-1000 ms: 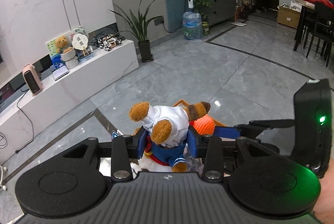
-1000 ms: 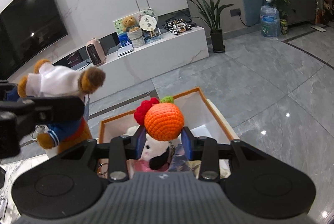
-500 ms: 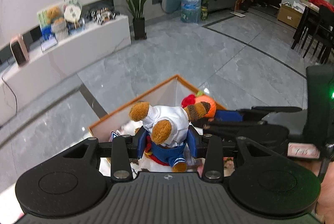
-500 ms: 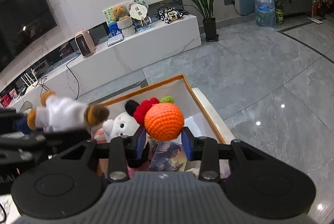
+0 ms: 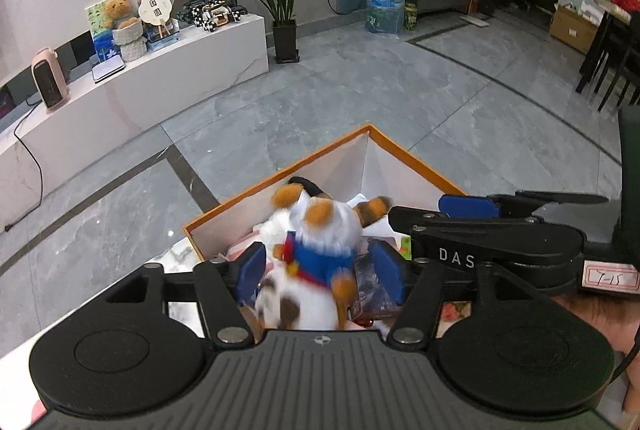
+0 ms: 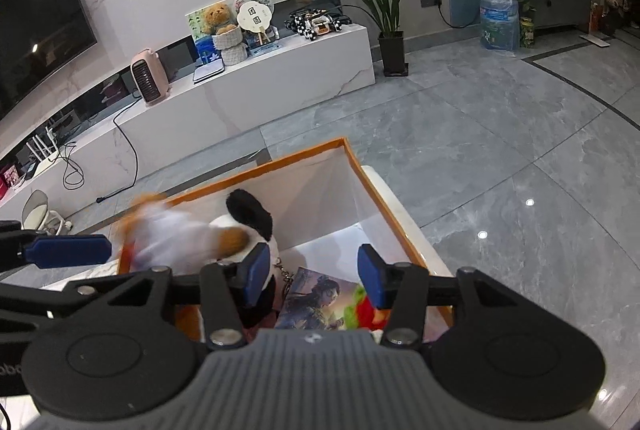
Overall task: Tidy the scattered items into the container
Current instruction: 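Open both grippers over the orange box to drop the duck and fruit, then withdraw both tools from the orange box back over the table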
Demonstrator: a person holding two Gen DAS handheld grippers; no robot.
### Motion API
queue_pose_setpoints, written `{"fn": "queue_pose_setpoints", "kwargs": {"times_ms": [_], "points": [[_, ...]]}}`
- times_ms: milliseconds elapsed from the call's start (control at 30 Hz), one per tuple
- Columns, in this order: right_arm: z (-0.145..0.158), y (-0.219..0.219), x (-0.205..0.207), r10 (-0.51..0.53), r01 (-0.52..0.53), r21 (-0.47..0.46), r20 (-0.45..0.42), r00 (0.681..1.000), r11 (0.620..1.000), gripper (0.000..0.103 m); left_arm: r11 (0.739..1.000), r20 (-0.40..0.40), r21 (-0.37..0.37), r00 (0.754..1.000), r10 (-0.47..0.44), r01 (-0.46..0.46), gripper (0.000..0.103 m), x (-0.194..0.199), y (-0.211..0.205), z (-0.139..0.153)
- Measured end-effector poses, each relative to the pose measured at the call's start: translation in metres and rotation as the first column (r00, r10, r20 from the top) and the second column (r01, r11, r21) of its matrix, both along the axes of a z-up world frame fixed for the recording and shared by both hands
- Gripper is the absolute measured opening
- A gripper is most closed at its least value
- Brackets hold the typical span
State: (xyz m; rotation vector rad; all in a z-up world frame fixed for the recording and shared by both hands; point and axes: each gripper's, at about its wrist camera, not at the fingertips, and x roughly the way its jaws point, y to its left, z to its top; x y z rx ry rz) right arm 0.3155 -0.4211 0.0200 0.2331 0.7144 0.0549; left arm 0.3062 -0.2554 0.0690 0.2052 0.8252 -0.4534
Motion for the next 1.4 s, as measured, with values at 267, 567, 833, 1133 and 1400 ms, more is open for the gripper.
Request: {"fn": "queue_pose_setpoints", "kwargs": {"times_ms": [267, 567, 833, 1133, 1400], "points": [[0.001, 0.002, 0.000, -0.002, 0.002, -0.011, 0.008, 1.000, 1.000, 0.053, 1.000, -0.004, -0.009, 1.000, 0.000, 0.000, 0.071, 0.000, 0.003, -0.001], [0.012, -0.007, -0.004, -0.037, 0.036, 0.013, 0.038, 0.999, 0.999, 0.053, 1.000, -0.001, -0.022, 1.000, -0.010, 0.010, 0.071, -0.003, 0.000, -0.002], [0.021, 0.001, -0.010, -0.024, 0.024, 0.009, 0.049, 0.999, 1.000, 0.053, 1.000, 0.021, -0.021, 1.000, 0.003, -0.003, 0.071, -0.014, 0.009, 0.008], [0.040, 0.027, -0.022, 0.015, -0.015, -0.003, 0.075, 0.997, 1.000, 0.054, 0.999, 0.051, -0.013, 0.997, 0.052, -0.052, 0.075, -0.031, 0.033, 0.025], [0.054, 0.054, -0.034, 0.058, -0.056, -0.020, 0.096, 0.994, 0.998, 0.054, 0.996, 0.087, -0.021, 0.992, 0.094, -0.092, 0.075, -0.048, 0.065, 0.046]]}}
